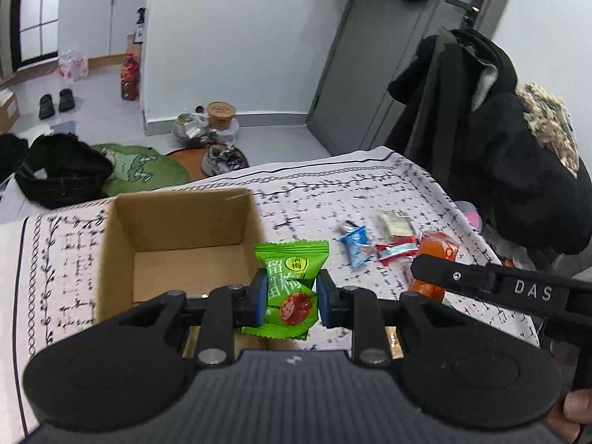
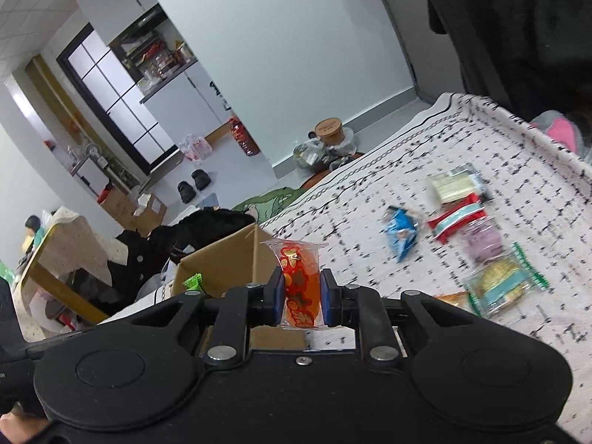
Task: Organize snacks
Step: 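Carry both candies into the cardboard box and open both tools to drop them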
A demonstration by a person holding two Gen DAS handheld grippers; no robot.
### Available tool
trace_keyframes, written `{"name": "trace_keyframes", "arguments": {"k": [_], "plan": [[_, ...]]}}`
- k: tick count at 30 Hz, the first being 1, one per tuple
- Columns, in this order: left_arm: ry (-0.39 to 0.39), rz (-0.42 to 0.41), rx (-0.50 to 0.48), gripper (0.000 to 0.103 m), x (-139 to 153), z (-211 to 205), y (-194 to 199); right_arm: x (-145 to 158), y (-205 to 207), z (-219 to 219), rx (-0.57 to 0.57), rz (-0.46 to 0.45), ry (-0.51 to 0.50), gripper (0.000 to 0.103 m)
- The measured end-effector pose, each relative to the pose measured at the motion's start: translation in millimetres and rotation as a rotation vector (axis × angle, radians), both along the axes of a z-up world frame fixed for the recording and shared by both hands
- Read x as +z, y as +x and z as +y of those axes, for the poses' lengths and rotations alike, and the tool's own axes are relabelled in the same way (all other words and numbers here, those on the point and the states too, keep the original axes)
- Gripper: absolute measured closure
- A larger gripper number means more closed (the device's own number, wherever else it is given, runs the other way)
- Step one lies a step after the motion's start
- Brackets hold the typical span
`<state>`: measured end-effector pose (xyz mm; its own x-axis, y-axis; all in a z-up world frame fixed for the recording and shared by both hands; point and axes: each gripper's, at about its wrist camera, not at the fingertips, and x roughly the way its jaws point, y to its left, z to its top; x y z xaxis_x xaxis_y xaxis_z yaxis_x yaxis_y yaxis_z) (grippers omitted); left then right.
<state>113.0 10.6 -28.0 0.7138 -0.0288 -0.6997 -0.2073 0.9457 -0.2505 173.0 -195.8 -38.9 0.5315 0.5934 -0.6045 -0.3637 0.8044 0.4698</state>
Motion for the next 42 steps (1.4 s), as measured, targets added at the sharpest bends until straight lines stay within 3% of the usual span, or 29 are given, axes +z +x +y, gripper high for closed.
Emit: {"name": "trace_keyframes", "arguments": {"k": [10,13,17,22,27,29,33,38,42], "plan": [[-0.074,0.007,0.068,0.076,-20,35,-21,-7,-14,45,0.072,0.001,-0.034,0.084],[-0.083,0.007,0.075,0.071,-25,39,-26,-9,-15,56,0.088,0.001,-0.038,0.084],[-0.076,-0.013,0.108,0.053,-25,45,-36,-9,-17,68,0.105,0.005,-0.038,0.084],[-0.071,-0.031,0.140,0.048,-22,56,-46,-10,-19,81,0.134,0.023,-0.017,0.082],[-0.059,-0.045,0.195,0.037,-18,67,-52,-5,-22,84,0.148,0.020,0.004,0.069],[-0.060,-0.048,0.205,0.033,-16,69,-53,-3,-23,78,0.145,0.017,0.008,0.058],[-0.048,-0.058,0.187,0.023,-11,63,-52,0,-22,64,0.120,0.002,-0.006,0.048],[-0.026,-0.068,0.146,0.017,-6,49,-46,4,-21,41,0.065,-0.028,-0.037,0.025],[-0.024,-0.067,0.120,0.010,-5,39,-40,7,-20,19,0.022,-0.052,-0.067,0.015]]}}
